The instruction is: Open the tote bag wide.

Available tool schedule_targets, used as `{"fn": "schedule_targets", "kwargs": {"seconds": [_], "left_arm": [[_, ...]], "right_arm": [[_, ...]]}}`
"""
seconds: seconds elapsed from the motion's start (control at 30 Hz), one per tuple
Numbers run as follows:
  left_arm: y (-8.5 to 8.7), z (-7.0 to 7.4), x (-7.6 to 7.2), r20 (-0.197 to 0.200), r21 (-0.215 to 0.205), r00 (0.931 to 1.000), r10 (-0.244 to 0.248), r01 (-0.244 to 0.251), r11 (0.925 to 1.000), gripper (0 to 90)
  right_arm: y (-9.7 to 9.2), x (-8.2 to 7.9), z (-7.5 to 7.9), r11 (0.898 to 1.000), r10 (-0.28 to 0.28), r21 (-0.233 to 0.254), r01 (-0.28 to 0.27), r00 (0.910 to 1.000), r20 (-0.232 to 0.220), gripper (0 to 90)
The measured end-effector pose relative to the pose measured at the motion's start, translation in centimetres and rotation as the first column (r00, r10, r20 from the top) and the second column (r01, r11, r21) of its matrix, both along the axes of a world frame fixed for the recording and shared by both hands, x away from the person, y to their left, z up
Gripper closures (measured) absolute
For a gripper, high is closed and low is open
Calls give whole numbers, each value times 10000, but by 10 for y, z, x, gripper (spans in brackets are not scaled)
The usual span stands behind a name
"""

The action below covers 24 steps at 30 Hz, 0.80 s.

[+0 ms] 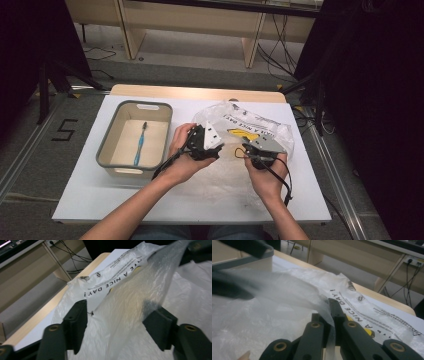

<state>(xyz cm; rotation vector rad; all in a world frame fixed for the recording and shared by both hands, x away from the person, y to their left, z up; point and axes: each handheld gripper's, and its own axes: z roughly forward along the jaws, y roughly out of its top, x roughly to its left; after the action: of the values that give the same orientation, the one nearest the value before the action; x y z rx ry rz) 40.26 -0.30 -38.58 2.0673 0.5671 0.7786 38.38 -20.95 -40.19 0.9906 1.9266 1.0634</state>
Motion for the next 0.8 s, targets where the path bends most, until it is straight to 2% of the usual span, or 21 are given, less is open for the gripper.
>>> {"fn": "schedule_targets", "kwargs": {"seconds": [0.03,0.13,0.23,0.33,0.57,0.8], "left_arm": [[7,-2,-7,-257,-124,9996,-71,67,9999,334],[15,-4,-15,-354,-227,9993,-118,110,9997,272],[29,-10,-26,-667,-247,9975,-243,227,9994,240],[47,-13,-36,-910,-564,9956,-207,156,9983,236],[82,-22,-55,-1001,-940,9949,117,-212,9954,225],[102,-30,-70,-888,-1148,9943,583,-683,9910,221]], "right_arm": [[-1,0,0,10000,-69,55,69,10000,50,900],[-1,0,1,9997,-200,117,199,9998,46,900],[-1,1,0,9997,-194,133,194,9998,-1,900],[-1,1,0,9997,-181,141,181,9998,-26,900],[0,2,-1,9996,-98,256,100,9999,-75,900],[-4,2,-1,9989,-145,448,150,9998,-115,900]]}}
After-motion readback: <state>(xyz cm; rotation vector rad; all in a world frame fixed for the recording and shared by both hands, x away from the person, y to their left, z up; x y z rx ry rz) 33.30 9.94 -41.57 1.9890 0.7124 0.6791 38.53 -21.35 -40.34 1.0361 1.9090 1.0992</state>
